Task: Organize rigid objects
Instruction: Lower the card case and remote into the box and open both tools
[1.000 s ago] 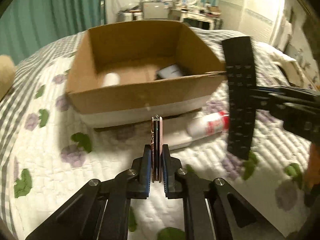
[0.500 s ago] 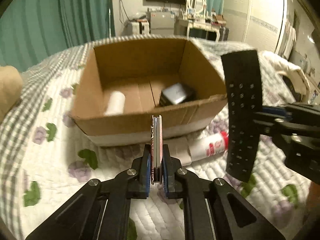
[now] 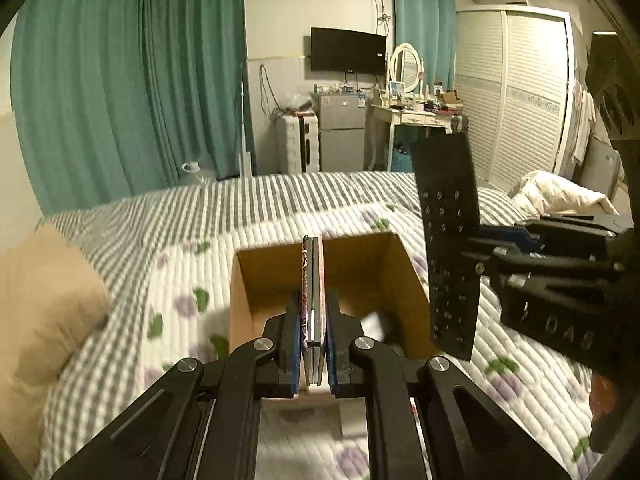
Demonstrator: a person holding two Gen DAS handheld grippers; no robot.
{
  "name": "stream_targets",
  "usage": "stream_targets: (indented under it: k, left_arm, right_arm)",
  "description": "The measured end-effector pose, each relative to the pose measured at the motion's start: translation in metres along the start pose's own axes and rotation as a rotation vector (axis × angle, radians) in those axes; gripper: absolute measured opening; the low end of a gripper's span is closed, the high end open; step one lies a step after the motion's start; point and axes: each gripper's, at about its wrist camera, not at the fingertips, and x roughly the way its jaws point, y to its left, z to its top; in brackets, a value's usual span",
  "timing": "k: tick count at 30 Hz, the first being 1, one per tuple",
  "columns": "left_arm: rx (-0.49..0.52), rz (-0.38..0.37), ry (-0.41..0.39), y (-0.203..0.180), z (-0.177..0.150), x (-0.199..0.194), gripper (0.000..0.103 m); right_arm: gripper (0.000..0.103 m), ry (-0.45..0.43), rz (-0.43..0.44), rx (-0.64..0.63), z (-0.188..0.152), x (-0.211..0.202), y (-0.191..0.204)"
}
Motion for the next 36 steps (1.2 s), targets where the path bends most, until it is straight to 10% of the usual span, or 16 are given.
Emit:
stream_targets:
  k: [21, 26, 36]
  left_arm:
    - [-0.066, 0.004, 0.202, 0.029, -0.031, 0.119, 0.013]
    - [-0.079, 0.035, 0.124, 0.035, -0.026, 0.105, 0.074]
    - [-0.076, 0.065, 0.076, 0.041, -0.019, 0.070, 0.078]
  right_arm:
    - [0.019, 0.214, -0.002, -0.007, -0.018, 0.130, -0.011]
    - [0.019, 0.204, 0.008, 0.019, -0.016, 0.140, -0.016]
    - [0.052, 0.075, -0.056, 0.049, -0.002, 0.101, -0.026]
